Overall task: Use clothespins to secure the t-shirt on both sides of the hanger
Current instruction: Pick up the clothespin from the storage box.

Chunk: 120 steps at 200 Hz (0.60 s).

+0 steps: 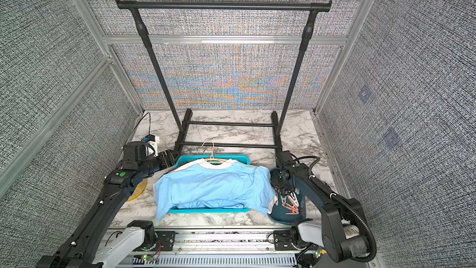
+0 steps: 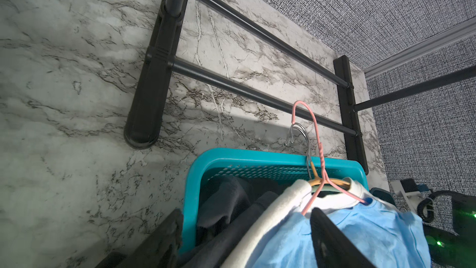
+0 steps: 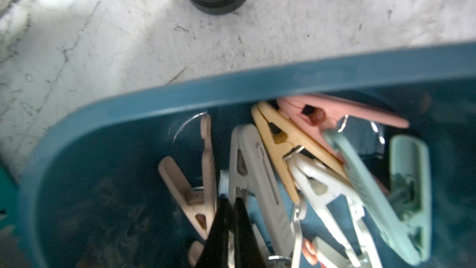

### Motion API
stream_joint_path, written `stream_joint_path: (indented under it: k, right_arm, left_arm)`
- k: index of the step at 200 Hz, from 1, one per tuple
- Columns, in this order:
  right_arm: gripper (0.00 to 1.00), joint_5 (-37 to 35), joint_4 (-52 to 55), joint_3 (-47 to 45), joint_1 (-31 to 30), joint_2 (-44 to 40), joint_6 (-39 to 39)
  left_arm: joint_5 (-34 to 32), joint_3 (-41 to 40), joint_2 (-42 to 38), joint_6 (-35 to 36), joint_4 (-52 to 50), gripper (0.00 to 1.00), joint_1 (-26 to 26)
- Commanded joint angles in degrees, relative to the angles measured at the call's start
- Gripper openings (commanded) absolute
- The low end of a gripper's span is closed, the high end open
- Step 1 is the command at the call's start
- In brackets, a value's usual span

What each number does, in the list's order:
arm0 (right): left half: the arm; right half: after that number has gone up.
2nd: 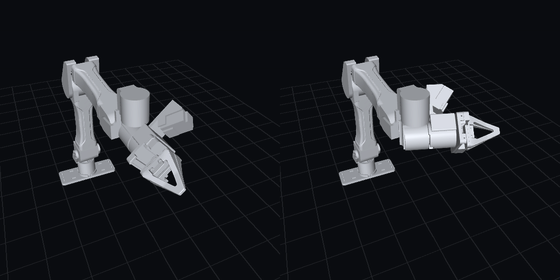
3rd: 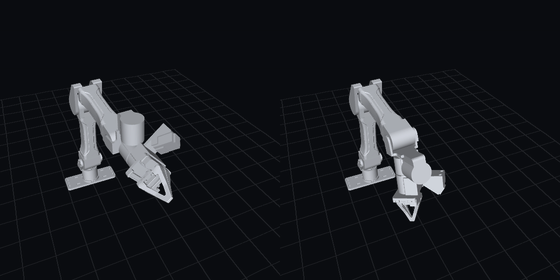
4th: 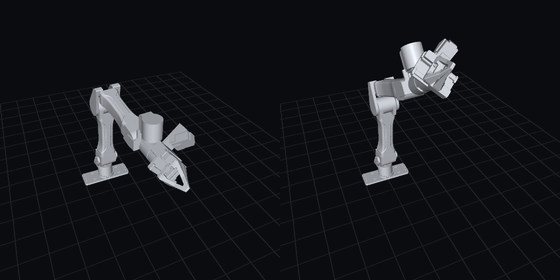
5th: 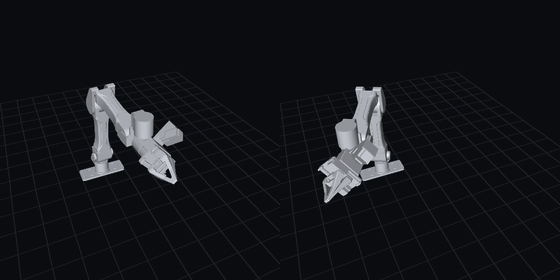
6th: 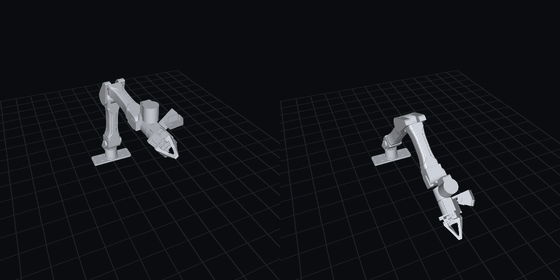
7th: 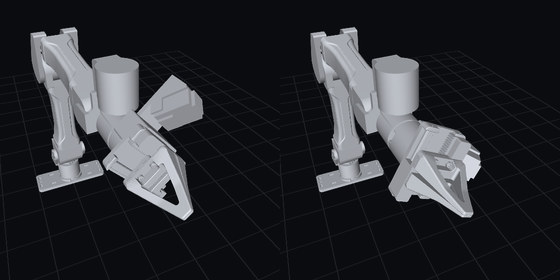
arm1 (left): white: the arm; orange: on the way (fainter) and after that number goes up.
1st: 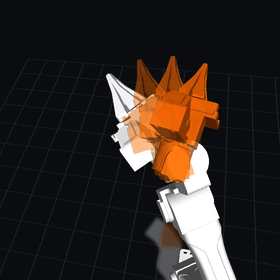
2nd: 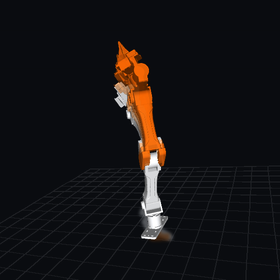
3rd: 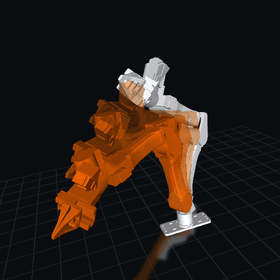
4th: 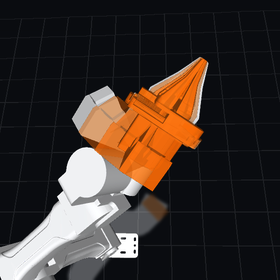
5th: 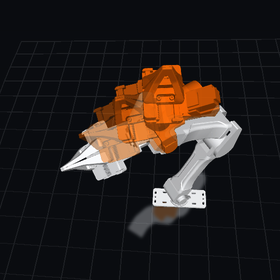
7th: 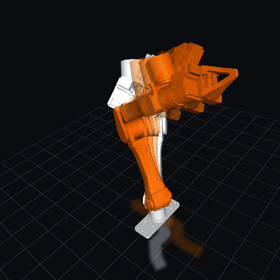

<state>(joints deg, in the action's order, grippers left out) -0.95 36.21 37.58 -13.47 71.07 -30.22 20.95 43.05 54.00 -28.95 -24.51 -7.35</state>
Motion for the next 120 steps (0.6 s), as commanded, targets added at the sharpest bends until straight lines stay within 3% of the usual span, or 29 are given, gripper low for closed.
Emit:
stream_joint_path:
  k: [1,55,88,120]
  right_arm:
    - [0.03,0.9,2.5,0.8,-0.1,-2.3,0.7]
    - [0.00,4.5,5.5,2.9,-0.4,-10.3,3.6]
    - [0.00,9.4,1.9,4.1,-0.5,-17.3,5.7]
    - [0.00,13.2,-1.5,7.1,-0.9,-22.2,9.8]
  left_arm:
    - [-0.6,0.1,-0.2,0.1,0.2,0.78,0.0]
    - [2.4,-0.2,-1.2,1.1,2.0,0.78,0.0]
    - [10.5,-2.2,-2.7,-0.9,9.9,0.75,-0.1]
    - [12.2,-1.7,-3.5,-0.1,13.3,0.73,-0.4]
